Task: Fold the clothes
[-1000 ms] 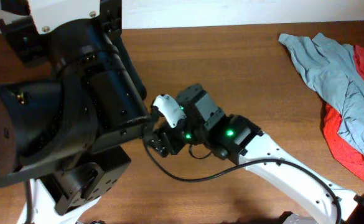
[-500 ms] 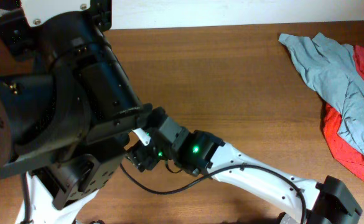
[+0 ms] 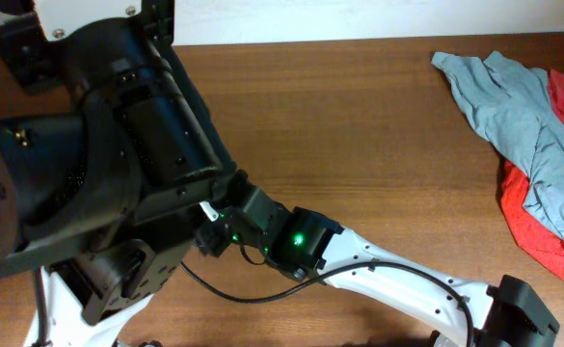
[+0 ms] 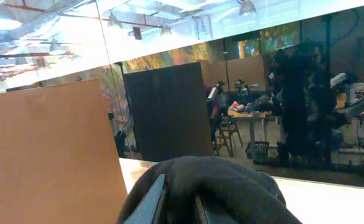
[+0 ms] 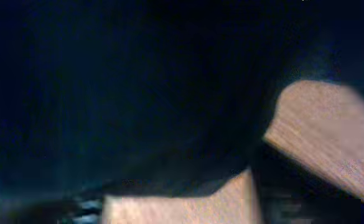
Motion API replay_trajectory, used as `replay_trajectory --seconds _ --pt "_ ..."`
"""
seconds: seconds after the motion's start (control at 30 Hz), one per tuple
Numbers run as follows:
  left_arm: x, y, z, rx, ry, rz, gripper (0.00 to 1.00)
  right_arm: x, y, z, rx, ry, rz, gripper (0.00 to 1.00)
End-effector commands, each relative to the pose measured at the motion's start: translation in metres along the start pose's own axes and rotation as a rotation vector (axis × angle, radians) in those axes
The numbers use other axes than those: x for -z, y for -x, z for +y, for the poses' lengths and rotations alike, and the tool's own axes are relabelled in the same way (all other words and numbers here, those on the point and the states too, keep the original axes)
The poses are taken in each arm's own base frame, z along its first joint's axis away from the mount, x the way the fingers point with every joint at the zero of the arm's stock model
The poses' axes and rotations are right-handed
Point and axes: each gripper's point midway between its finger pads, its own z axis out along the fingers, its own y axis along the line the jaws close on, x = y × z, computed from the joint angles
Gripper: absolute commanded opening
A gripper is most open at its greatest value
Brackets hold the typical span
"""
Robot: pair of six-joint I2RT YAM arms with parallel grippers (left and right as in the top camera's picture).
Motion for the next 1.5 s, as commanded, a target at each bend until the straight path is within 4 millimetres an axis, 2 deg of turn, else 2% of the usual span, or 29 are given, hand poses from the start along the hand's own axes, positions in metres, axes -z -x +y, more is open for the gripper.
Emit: replay_trajectory --seconds 0.0,0.03,0.13,0.27,0.3,0.37,0.47,0.5,0.53,0.57,0.67,0.77,0.83,0.93,0.97,1.07,1.23,1.37,1.47 --pt "0.001 0.007 0.014 0.021 0.004 -0.018 0.15 0.003 0.006 -0.020 -0.063 -0.062 -0.023 0.09" --pt "0.001 0.007 0.014 0.021 0.005 -0.016 0.15 0.004 0.005 -0.022 -0.067 -0.067 -0.018 0.04" --pt "0.001 0.004 0.015 0.016 0.012 -0.004 0.15 0.020 0.007 -0.034 -0.079 -0.123 -0.012 0.04" --pt "0.000 0.004 0.016 0.012 0.017 0.000 0.16 0.072 0.022 -0.051 -0.081 -0.249 -0.057 0.04" --pt "-0.002 0.003 0.019 0.009 0.030 0.002 0.16 0.110 0.032 -0.064 -0.081 -0.356 -0.100 0.04" --pt "-0.006 0.000 0.021 -0.009 0.046 0.008 0.19 0.152 0.042 -0.076 -0.083 -0.462 -0.150 0.04" --pt "-0.011 -0.008 0.026 -0.028 0.080 0.034 0.22 0.230 0.052 -0.093 -0.097 -0.620 -0.250 0.04" --pt "-0.013 -0.014 0.028 -0.028 0.098 0.058 0.24 0.266 0.054 -0.099 -0.110 -0.680 -0.311 0.04" --pt "-0.013 -0.018 0.028 -0.034 0.106 0.073 0.25 0.287 0.054 -0.102 -0.120 -0.713 -0.347 0.04" --pt "-0.014 -0.028 0.026 -0.061 0.114 0.106 0.27 0.333 0.053 -0.108 -0.147 -0.774 -0.435 0.04" --pt "-0.012 -0.044 0.023 -0.111 0.130 0.160 0.30 0.376 0.048 -0.110 -0.180 -0.791 -0.525 0.04" --pt "-0.009 -0.059 0.024 -0.141 0.162 0.208 0.33 0.400 0.041 -0.109 -0.197 -0.783 -0.570 0.04" --pt "-0.007 -0.069 0.025 -0.163 0.180 0.234 0.34 0.407 0.037 -0.109 -0.210 -0.777 -0.580 0.04" --pt "-0.004 -0.085 0.018 -0.192 0.161 0.249 0.40 0.404 0.030 -0.109 -0.233 -0.760 -0.561 0.04" --pt "-0.003 -0.098 0.004 -0.208 0.084 0.253 0.44 0.395 0.028 -0.108 -0.221 -0.748 -0.529 0.04" --pt "0.004 -0.128 -0.039 -0.210 -0.185 0.307 0.47 0.381 0.028 -0.107 -0.205 -0.747 -0.482 0.04" --pt "0.026 -0.170 -0.094 -0.143 -0.609 0.472 0.47 0.347 0.032 -0.106 -0.229 -0.728 -0.424 0.04" --pt "0.042 -0.182 -0.114 -0.178 -0.819 0.513 0.47 0.314 0.039 -0.110 -0.211 -0.755 -0.369 0.04" --pt "0.049 -0.189 -0.115 -0.217 -0.864 0.533 0.51 0.293 0.045 -0.114 -0.205 -0.788 -0.354 0.04"
